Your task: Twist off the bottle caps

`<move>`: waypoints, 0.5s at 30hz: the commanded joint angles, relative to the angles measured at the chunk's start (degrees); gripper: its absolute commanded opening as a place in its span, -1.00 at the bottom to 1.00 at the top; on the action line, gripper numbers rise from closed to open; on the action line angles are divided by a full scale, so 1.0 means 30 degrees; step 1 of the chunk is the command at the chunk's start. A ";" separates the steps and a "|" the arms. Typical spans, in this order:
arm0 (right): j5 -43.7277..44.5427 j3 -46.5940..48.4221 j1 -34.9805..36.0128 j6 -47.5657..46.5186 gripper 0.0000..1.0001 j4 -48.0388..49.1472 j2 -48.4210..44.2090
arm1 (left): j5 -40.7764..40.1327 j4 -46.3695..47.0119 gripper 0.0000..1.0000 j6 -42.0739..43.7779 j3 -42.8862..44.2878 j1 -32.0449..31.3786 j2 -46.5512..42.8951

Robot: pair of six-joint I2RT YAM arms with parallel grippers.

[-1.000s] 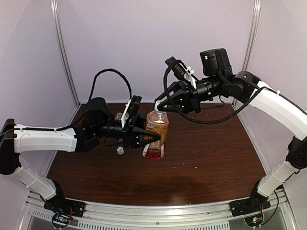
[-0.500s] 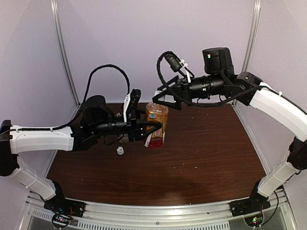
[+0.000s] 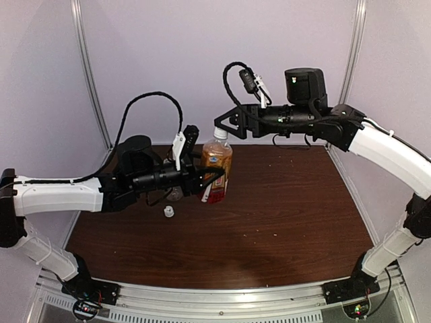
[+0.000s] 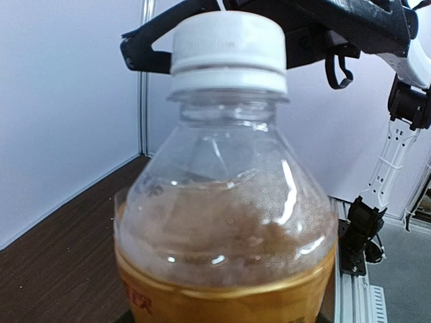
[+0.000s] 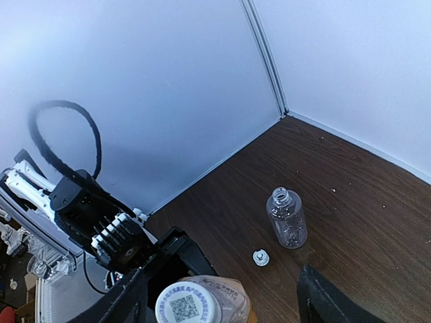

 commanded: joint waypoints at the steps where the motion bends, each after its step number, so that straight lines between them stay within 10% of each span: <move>1: 0.0895 -0.0155 0.0298 0.0813 0.51 0.0576 0.0333 | -0.1170 -0.0003 -0.64 0.0367 0.0187 -0.0043 -0.0405; 15: 0.0457 -0.0019 0.0469 0.0710 0.07 0.0301 0.1151 | -0.1911 -0.0772 -0.65 0.0538 0.0366 -0.0038 -0.0478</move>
